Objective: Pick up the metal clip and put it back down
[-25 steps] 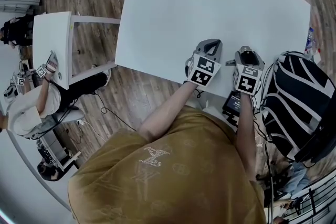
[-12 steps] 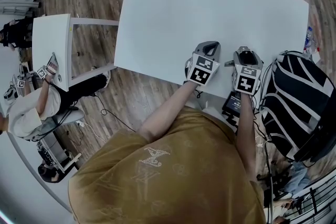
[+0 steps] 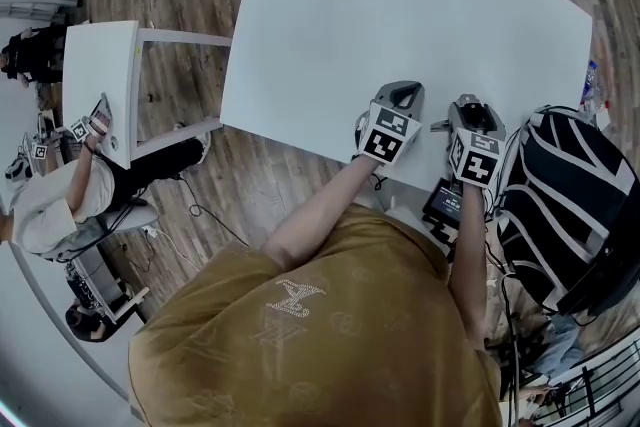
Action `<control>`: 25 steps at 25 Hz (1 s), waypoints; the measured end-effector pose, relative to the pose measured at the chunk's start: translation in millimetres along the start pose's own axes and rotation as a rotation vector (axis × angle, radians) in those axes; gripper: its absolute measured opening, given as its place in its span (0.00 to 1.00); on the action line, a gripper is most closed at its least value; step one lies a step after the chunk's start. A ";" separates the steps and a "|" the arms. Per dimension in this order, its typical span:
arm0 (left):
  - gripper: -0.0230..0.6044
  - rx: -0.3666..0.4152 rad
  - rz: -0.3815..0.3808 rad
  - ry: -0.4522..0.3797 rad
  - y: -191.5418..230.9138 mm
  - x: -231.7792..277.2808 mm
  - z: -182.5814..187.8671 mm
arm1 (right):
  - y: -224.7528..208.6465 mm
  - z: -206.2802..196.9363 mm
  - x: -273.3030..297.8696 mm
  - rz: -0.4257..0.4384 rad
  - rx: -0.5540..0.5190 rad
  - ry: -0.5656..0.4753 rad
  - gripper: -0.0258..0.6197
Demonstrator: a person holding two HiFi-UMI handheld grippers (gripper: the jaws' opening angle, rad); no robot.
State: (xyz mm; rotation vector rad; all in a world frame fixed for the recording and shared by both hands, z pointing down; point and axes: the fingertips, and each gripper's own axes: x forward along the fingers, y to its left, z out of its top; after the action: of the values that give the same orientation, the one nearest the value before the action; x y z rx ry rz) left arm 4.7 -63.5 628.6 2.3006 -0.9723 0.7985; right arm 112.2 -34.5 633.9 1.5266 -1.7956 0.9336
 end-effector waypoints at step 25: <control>0.05 -0.042 0.004 -0.044 1.1 -7.0 13.4 | -8.8 35.0 -50.2 -0.138 -0.070 -0.239 0.05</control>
State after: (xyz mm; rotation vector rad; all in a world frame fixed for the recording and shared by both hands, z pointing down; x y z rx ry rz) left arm 4.1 -69.6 614.7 2.2898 -1.0040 0.7254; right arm 128.9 -35.5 574.4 1.7527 -1.8363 0.6380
